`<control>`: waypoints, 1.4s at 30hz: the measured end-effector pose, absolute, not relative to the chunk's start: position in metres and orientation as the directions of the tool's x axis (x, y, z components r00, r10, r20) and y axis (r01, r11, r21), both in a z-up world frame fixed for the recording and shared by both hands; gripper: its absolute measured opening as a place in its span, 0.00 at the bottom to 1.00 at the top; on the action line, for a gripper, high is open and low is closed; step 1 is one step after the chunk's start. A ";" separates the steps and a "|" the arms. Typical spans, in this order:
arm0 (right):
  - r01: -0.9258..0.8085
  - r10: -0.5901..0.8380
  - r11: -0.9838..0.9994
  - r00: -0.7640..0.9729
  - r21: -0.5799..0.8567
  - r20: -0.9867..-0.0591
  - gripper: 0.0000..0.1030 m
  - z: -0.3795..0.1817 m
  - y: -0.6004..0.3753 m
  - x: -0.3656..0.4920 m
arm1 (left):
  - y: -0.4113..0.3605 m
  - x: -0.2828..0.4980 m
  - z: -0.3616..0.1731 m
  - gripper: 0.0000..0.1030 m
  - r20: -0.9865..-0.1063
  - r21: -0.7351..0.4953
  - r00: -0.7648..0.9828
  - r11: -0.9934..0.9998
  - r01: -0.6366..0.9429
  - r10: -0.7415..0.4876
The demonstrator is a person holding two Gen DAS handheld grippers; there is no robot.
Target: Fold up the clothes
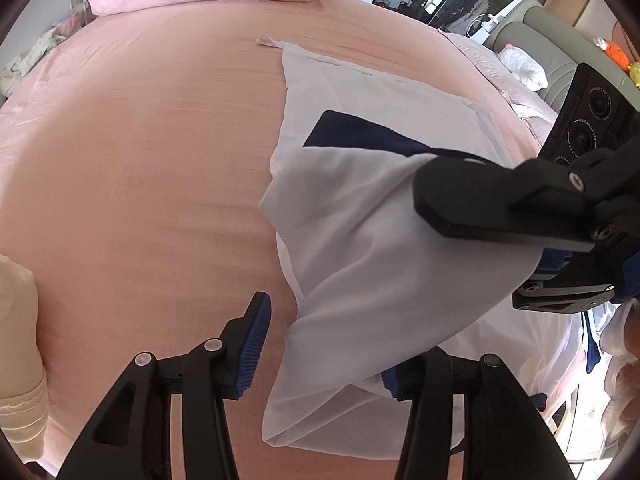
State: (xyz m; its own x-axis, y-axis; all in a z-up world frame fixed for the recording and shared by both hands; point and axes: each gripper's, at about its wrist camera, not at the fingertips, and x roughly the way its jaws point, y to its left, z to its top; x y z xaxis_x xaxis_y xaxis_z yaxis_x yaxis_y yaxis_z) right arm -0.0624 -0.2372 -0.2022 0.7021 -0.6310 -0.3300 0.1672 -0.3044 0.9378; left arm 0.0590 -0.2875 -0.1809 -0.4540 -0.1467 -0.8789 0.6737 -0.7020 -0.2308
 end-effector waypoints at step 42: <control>0.372 -0.606 -0.367 0.599 0.852 -0.523 0.09 -0.210 -0.242 -0.066 | -0.291 0.080 -0.158 0.41 -0.886 -0.117 -0.407 -0.742 0.660 -0.222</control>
